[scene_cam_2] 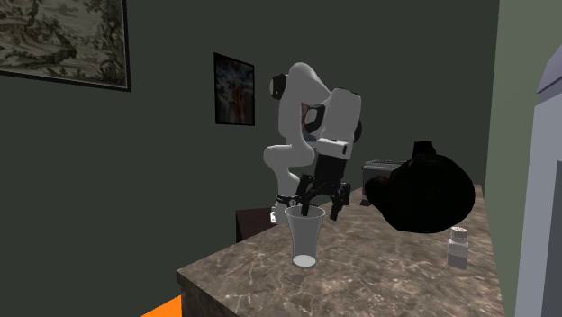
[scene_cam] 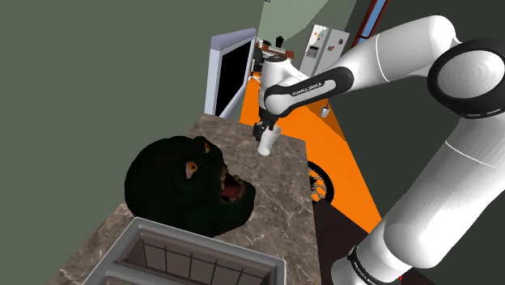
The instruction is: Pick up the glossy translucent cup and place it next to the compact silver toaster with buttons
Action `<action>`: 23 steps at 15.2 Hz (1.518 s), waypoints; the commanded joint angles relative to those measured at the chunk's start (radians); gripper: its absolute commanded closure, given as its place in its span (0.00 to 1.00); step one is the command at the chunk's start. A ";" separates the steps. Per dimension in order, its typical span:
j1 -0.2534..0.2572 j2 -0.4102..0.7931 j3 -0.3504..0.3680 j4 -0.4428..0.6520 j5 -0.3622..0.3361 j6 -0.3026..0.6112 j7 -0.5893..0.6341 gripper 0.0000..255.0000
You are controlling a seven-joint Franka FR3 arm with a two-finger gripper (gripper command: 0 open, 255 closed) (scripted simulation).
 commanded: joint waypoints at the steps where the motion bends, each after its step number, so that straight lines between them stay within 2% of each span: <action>1: -0.003 0.013 -0.003 -0.006 -0.005 0.020 0.002 0.00; 8: -0.003 0.013 -0.003 -0.006 -0.005 0.020 0.002 0.00; 9: -0.003 0.013 -0.003 -0.006 -0.005 0.020 0.002 1.00; 18: -0.003 0.013 -0.003 -0.006 -0.005 0.020 0.002 1.00; 23: -0.001 -0.022 0.000 0.022 0.012 -0.040 -0.020 1.00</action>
